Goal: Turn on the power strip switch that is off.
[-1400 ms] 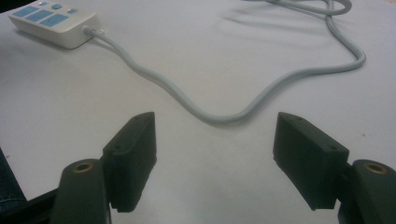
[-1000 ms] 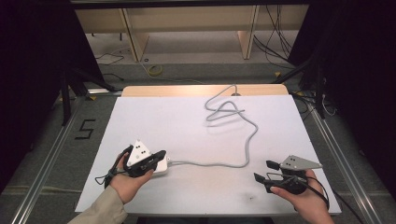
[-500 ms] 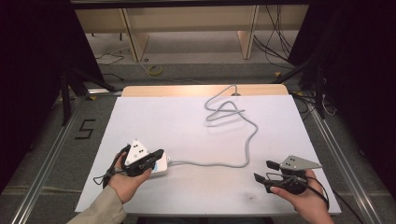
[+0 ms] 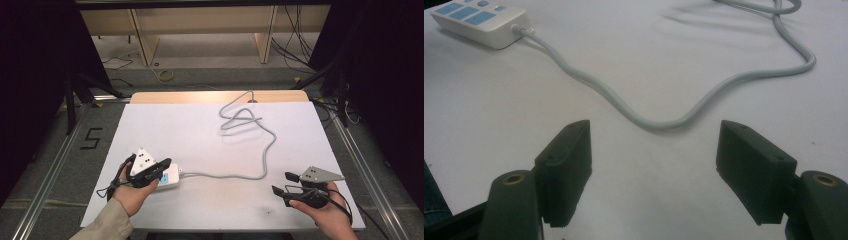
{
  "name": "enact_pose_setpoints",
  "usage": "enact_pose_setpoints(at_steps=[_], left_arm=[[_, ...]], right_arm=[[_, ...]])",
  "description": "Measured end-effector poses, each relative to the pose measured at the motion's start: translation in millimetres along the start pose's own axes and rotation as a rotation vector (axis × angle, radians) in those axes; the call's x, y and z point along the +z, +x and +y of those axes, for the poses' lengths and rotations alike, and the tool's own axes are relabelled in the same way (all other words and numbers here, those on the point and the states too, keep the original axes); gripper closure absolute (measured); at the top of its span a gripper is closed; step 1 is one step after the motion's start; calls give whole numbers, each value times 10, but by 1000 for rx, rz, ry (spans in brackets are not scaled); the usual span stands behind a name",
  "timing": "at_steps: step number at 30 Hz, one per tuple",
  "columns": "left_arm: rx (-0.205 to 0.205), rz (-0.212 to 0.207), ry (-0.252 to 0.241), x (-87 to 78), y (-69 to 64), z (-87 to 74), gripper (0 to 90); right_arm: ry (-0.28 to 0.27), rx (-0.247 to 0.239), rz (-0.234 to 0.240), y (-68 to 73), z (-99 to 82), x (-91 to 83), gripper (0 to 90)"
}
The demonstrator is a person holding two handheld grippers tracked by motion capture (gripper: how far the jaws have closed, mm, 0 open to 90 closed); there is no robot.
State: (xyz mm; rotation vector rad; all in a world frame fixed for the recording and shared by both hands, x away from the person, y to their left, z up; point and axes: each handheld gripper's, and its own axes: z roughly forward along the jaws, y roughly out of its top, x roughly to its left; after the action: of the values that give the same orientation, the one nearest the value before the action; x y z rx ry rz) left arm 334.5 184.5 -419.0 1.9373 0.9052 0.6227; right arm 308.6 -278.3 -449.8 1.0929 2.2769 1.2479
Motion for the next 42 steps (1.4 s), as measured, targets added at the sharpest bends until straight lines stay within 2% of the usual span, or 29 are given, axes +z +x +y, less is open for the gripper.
enact_pose_setpoints(at_steps=[12, 31, 42], left_arm=[[-25, 32, 10, -23, 99, -24, 898], [-38, 87, 38, -53, 259, -61, 899], [-64, 97, 66, -65, 342, -90, 898]], right_arm=[[-1, -2, 1, 0, 2, 2, 310], [-4, -3, 4, 0, 2, 7, 310], [-1, -5, 3, -1, 3, 6, 310]])
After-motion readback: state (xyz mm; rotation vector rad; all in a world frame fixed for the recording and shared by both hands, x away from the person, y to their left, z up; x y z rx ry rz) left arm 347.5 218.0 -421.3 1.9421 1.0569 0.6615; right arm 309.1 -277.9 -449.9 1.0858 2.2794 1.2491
